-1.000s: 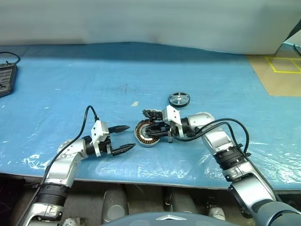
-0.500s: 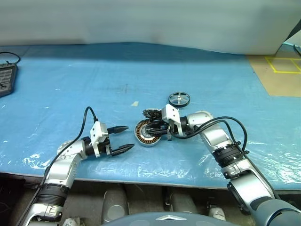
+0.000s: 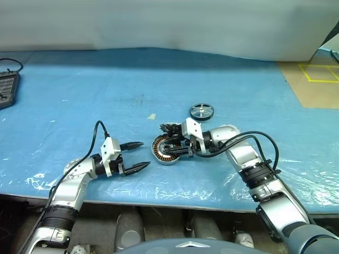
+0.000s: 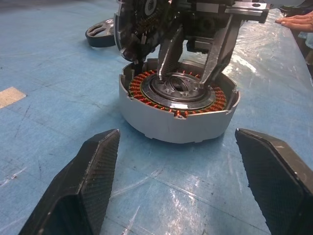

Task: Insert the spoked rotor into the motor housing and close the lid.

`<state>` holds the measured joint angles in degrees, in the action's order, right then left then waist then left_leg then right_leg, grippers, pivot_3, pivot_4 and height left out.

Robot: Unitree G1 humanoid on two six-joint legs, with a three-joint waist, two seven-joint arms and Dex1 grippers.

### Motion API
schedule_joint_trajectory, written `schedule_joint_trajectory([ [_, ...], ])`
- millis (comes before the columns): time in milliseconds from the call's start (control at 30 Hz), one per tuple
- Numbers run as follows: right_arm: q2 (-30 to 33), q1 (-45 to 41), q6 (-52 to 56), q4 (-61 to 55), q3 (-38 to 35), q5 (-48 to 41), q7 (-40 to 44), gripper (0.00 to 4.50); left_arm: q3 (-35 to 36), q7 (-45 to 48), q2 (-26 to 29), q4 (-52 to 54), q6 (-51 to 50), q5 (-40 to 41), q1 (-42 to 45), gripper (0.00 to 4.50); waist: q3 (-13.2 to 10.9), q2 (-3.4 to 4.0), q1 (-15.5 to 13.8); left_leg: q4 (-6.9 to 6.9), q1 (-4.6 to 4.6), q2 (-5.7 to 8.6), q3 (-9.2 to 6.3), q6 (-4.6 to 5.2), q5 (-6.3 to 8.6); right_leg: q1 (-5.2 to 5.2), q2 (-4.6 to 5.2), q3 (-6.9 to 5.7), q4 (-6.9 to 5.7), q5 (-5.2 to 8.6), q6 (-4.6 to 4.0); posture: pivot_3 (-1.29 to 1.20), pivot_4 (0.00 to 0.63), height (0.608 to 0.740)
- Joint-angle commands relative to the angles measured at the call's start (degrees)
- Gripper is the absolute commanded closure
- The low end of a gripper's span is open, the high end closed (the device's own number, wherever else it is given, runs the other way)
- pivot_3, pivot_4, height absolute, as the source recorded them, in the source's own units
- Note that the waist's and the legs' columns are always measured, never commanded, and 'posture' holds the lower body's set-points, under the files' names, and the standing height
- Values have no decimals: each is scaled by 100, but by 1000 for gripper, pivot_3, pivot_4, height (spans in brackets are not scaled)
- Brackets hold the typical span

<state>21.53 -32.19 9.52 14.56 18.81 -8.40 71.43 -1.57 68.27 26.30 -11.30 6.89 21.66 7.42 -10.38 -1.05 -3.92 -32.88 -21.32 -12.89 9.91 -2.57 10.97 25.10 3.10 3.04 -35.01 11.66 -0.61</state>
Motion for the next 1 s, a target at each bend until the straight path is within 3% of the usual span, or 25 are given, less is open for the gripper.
schedule_joint_trajectory([
  [33, -45, 18, 45, -292, -40, -146, 9, 4263, 49, -18, 53, 233, -38, 63, -39, 515, 0, 0, 0, 0, 0, 0, 0, 0, 0, 0, 0, 0, -1, 0, 0, 0, 150, 740],
  [67, -57, 9, 44, -278, -44, -142, -12, 4466, 51, -23, 61, 262, -64, 70, -38, 515, 0, 0, 0, -1, 0, 0, 0, 0, 0, 0, 0, 0, -2, 0, 0, 0, 150, 740],
  [833, 156, 138, -104, -184, 323, 547, -465, 4466, 28, -178, 113, 889, -646, 138, -71, 515, 2, 1, 1, -7, 16, 1, 0, 0, 0, -12, 1, 3, -9, 0, 0, 0, 150, 740],
  [1000, 150, 226, -15, -496, 179, 175, -259, 4466, 39, -212, 124, 1003, -750, 153, -105, 515, 2, 1, 2, -7, 18, 1, -1, 0, 1, -13, 1, 3, -11, 0, 0, 0, 150, 740],
])
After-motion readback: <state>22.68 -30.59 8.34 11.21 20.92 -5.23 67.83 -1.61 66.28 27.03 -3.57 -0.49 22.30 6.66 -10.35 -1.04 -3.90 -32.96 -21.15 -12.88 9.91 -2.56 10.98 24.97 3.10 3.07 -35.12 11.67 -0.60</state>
